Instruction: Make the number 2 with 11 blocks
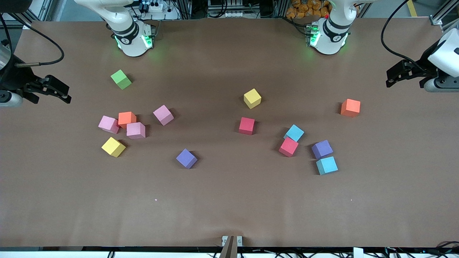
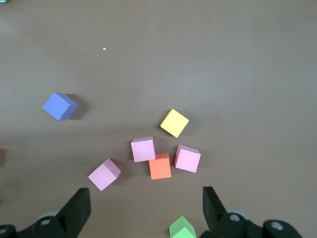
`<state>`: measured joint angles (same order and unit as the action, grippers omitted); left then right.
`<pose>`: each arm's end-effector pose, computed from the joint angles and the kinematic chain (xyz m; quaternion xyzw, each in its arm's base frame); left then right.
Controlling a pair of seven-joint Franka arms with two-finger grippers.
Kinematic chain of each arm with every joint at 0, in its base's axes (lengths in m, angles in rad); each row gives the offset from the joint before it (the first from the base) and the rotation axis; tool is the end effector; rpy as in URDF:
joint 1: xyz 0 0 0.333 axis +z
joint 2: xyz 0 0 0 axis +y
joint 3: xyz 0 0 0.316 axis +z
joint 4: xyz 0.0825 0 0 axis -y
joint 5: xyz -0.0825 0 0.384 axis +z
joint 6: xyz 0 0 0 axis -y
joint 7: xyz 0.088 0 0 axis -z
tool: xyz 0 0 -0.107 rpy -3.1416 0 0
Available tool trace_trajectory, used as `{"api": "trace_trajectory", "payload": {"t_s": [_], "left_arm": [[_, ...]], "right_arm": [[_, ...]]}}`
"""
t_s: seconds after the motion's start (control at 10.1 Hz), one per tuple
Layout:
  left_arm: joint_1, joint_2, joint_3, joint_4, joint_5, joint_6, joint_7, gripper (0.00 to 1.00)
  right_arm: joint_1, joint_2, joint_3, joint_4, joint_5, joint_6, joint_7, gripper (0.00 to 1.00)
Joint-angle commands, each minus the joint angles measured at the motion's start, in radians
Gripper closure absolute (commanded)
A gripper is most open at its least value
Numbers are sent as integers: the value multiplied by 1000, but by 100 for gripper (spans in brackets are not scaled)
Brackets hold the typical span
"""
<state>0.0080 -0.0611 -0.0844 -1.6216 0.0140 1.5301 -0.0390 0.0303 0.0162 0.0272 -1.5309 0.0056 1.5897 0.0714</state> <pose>0.5294 -0.0404 0.6302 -0.9997 0.0184 0.0147 0.0104 0.5611 0.0328 0.6360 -0.9997 0.0069 -0.0211 0.0044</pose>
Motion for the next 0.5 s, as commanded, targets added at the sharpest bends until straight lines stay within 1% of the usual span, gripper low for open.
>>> {"api": "trace_trajectory", "payload": {"t_s": [0.0,0.4], "left_arm": [[-5,-19,6,-11,-16,7,25,0],[-11,-11,6,-11,-14,8,22,0]], "right_arm": [[-1,8,0,18,10,-7,2,0],[2,8,0,18,11,-7,2,0]]}}
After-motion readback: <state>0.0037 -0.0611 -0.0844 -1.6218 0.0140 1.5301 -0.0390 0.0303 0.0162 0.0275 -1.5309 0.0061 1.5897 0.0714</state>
